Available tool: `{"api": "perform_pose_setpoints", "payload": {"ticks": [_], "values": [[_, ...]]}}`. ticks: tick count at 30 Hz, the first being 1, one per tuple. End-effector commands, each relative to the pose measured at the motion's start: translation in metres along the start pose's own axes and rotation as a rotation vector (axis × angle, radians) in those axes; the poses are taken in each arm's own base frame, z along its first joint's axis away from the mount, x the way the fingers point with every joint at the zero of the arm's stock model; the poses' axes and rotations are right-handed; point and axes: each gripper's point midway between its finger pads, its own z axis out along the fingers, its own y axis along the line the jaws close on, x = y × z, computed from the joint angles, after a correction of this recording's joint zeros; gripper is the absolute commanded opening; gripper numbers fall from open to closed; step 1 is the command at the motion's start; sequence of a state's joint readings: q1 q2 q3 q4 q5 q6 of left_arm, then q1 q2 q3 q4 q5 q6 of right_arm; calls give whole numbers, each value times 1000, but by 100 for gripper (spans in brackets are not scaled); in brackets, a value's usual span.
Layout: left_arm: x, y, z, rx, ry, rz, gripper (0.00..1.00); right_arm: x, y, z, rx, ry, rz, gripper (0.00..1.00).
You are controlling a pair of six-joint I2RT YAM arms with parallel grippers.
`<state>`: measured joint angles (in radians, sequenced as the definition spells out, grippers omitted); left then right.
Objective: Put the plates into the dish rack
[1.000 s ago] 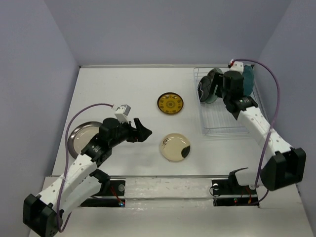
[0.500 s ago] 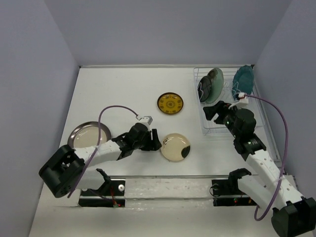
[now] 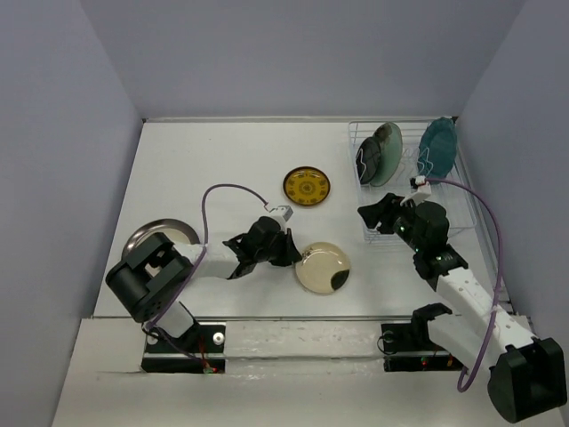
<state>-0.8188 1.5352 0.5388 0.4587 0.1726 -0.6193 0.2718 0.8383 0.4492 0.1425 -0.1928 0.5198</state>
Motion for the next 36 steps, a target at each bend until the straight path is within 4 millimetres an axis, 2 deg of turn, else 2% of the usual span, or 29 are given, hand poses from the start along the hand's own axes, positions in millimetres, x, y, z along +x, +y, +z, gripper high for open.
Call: {"api": "perform_pose_setpoints", "payload": {"ticks": [1, 3, 6, 7, 8, 9, 10, 11, 12, 13, 14, 16, 17, 19, 22, 23, 25, 26, 29, 30, 31, 33, 35, 36], "values": [[-19, -3, -7, -17, -80, 42, 6, -15, 29, -1, -141, -54, -24, 51], [-39, -13, -21, 1, -153, 56, 6, -13, 42, -6, -213, -42, -37, 50], [-57, -22, -40, 7, -216, 68, 6, -8, 50, -5, -267, -6, -70, 53], [-69, -33, -54, 38, -264, 79, 6, -4, 58, -7, -317, 21, -88, 60], [-73, -35, -61, 34, -282, 81, 6, -2, 60, -7, -335, 39, -93, 65], [-84, -44, -75, 61, -329, 87, 6, 2, 62, -4, -348, 68, -94, 70], [-89, -48, -83, 70, -351, 92, 6, 9, 62, -3, -360, 99, -92, 74], [-93, -50, -90, 73, -368, 99, 6, 12, 70, -5, -411, 132, -105, 80], [-98, -55, -97, 90, -391, 105, 6, 17, 74, -6, -444, 166, -105, 82], [-104, -62, -110, 115, -424, 109, 6, 26, 74, -2, -468, 216, -96, 83], [-104, -63, -114, 120, -428, 116, 6, 28, 87, -8, -558, 248, -100, 84], [-109, -67, -123, 131, -446, 118, 6, 40, 98, -13, -655, 309, -83, 85], [-112, -70, -127, 135, -454, 119, 6, 46, 108, -22, -728, 353, -62, 86], [-113, -72, -130, 137, -458, 121, 6, 51, 116, -26, -792, 372, -69, 87], [-115, -77, -132, 162, -466, 127, 6, 58, 123, -27, -824, 389, -79, 80], [-117, -80, -133, 169, -468, 129, 6, 60, 121, -24, -820, 399, -75, 60], [-119, -83, -135, 182, -473, 138, 6, 67, 126, -24, -838, 430, -76, 31], [-121, -88, -138, 195, -477, 145, 10, 69, 124, -22, -832, 443, -73, 7], [-126, -93, -147, 192, -481, 174, 36, 66, 119, -15, -782, 409, -90, 7], [-130, -94, -153, 188, -496, 181, 53, 59, 121, -16, -767, 371, -111, 7], [-137, -98, -161, 183, -515, 199, 64, 50, 115, -9, -699, 314, -123, 7], [-141, -94, -171, 138, -522, 213, 86, 36, 107, -4, -601, 243, -139, 7], [-150, -90, -187, 91, -564, 222, 96, 8, 104, -6, -504, 124, -157, 7], [-157, -88, -197, 58, -582, 239, 99, -10, 89, 1, -368, 54, -146, 7]]}}
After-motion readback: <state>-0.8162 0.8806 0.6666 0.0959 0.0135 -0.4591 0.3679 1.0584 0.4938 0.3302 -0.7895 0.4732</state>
